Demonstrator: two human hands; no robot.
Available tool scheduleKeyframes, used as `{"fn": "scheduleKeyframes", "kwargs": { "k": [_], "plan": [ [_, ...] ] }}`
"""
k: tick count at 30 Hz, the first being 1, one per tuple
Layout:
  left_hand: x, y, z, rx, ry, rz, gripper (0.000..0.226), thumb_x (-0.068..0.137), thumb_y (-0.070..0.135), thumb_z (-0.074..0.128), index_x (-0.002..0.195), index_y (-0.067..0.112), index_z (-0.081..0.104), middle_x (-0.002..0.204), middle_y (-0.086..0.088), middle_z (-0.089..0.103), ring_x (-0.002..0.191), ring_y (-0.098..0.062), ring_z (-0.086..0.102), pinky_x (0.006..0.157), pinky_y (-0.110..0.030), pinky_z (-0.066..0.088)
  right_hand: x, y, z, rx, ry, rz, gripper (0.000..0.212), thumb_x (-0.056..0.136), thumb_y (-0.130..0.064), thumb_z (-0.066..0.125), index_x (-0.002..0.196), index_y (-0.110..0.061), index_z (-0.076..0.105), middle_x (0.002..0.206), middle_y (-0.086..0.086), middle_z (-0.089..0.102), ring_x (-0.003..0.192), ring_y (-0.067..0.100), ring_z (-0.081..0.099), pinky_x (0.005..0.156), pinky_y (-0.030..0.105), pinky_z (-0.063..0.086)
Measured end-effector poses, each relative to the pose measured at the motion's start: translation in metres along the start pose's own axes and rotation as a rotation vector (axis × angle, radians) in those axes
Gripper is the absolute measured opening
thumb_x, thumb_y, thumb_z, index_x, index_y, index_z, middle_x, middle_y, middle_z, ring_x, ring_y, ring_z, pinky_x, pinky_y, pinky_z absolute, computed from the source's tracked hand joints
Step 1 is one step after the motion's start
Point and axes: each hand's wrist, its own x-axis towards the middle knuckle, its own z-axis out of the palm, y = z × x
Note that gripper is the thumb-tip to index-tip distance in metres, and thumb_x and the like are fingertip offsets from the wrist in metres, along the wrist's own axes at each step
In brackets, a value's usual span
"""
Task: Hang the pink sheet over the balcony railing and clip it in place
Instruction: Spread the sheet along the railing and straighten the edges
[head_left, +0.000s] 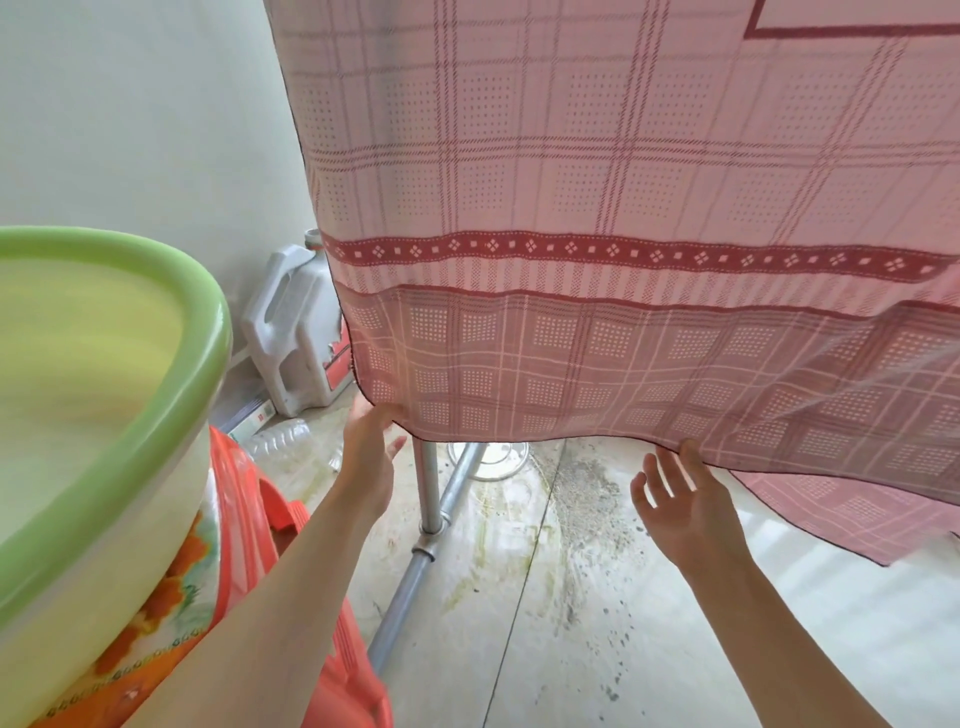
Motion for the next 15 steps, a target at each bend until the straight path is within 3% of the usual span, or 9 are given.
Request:
{"fn": "scheduleKeyframes", "kwargs": {
  "k": [2, 6, 8, 10, 13, 15],
  "plan": [
    [0.002, 0.004, 0.001, 0.019, -0.043, 0.026, 0.036, 0.075, -0.004, 0.042, 0.102, 0.013, 0.059, 0.102, 0.011, 0.063, 0.108, -0.014, 0.053, 0.099, -0.038, 0.038, -0.004, 0.000, 0.004, 0.022, -0.018, -0.001, 0.009, 0.090, -0.029, 0.057, 0.088, -0.023, 0.062, 0.105, -0.002, 0.062, 0.098, 0.015, 0.060, 0.075, 0.030, 0.046],
    [0.000, 0.010, 0.003, 0.034, -0.164, 0.001, 0.021, 0.081, 0.001, 0.039, 0.080, 0.013, 0.057, 0.091, 0.003, 0.063, 0.098, -0.013, 0.057, 0.107, -0.042, 0.034, -0.013, 0.002, 0.023, 0.064, -0.111, -0.015, 0.020, 0.086, -0.033, 0.062, 0.104, -0.023, 0.061, 0.108, -0.004, 0.064, 0.109, 0.015, 0.058, 0.089, 0.036, 0.046],
    [-0.003, 0.010, 0.003, 0.028, -0.146, 0.007, 0.018, 0.079, 0.003, 0.044, 0.081, 0.014, 0.058, 0.091, 0.004, 0.064, 0.096, -0.012, 0.058, 0.107, -0.044, 0.034, -0.022, 0.007, 0.037, 0.025, -0.193, 0.007, 0.024, 0.081, -0.030, 0.065, 0.104, -0.024, 0.062, 0.105, -0.004, 0.065, 0.107, 0.015, 0.059, 0.096, 0.039, 0.043],
    [-0.005, 0.008, 0.003, 0.007, -0.119, 0.018, 0.026, 0.072, 0.010, 0.051, 0.095, 0.017, 0.061, 0.103, 0.006, 0.064, 0.108, -0.012, 0.056, 0.105, -0.044, 0.034, -0.031, 0.021, 0.049, -0.113, -0.275, 0.057, 0.021, 0.073, -0.029, 0.067, 0.094, -0.027, 0.066, 0.104, -0.004, 0.069, 0.106, 0.016, 0.060, 0.093, 0.038, 0.045],
    [-0.008, 0.009, 0.003, -0.048, -0.068, 0.033, 0.052, 0.078, 0.011, 0.052, 0.128, 0.024, 0.051, 0.128, 0.007, 0.057, 0.124, -0.012, 0.047, 0.108, -0.047, 0.029, -0.038, 0.049, 0.057, -0.279, -0.283, 0.115, 0.025, 0.073, -0.026, 0.067, 0.098, -0.023, 0.066, 0.100, -0.002, 0.070, 0.104, 0.018, 0.061, 0.083, 0.037, 0.048],
    [-0.008, 0.014, 0.001, -0.064, -0.092, 0.082, 0.053, 0.076, 0.012, 0.054, 0.125, 0.030, 0.053, 0.125, 0.010, 0.059, 0.121, -0.008, 0.050, 0.105, -0.044, 0.033, -0.038, 0.060, 0.056, -0.280, -0.234, 0.123, 0.022, 0.082, -0.021, 0.065, 0.103, -0.020, 0.064, 0.098, 0.001, 0.070, 0.099, 0.018, 0.064, 0.077, 0.036, 0.050]
  ]
}}
